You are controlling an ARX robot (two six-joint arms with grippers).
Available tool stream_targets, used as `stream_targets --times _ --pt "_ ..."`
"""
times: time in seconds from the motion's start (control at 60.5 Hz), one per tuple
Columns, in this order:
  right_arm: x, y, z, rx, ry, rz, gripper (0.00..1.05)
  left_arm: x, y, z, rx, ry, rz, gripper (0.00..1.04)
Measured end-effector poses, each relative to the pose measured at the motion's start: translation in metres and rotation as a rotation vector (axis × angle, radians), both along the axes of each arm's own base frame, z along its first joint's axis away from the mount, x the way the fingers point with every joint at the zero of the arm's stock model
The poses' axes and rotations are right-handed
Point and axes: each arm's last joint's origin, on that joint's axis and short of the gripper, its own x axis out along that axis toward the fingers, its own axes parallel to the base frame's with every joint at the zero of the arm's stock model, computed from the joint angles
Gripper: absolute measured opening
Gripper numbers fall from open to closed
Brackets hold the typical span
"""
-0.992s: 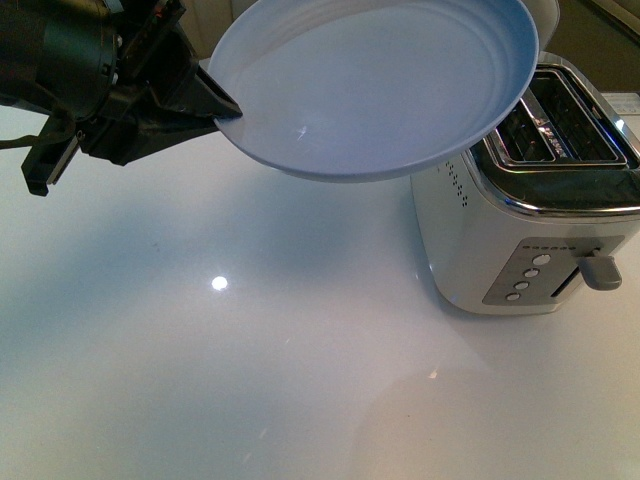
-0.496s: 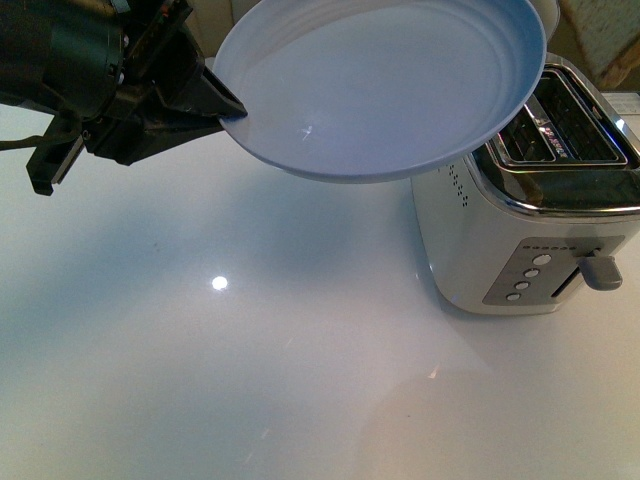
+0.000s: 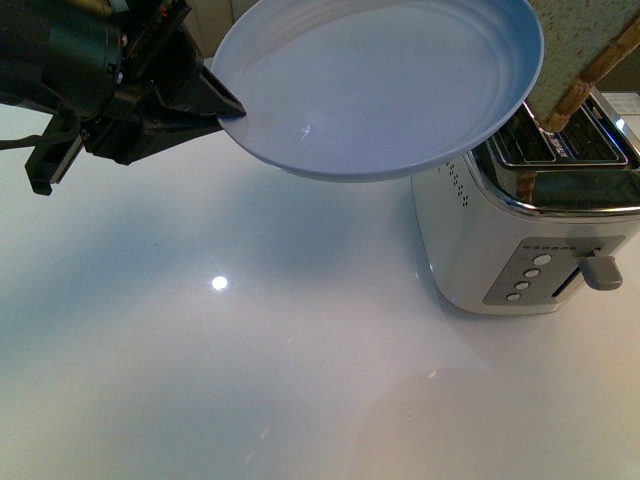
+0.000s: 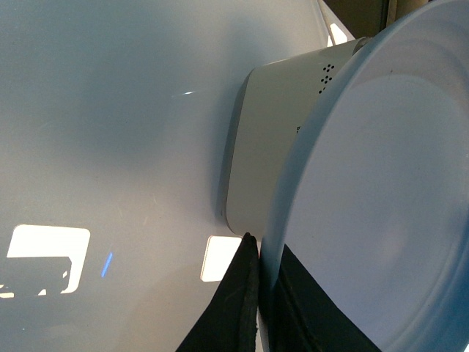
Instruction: Left arm holds plate, right arm toasts bread
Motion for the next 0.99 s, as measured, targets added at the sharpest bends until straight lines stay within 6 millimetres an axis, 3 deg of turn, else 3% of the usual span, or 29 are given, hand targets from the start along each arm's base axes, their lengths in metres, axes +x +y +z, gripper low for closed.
stream_targets --times 0.992 --pt "0.023 0.006 -0.024 -0.013 0.052 -0.021 0.03 0.001 0.004 0.000 -0.009 0.005 0.009 0.03"
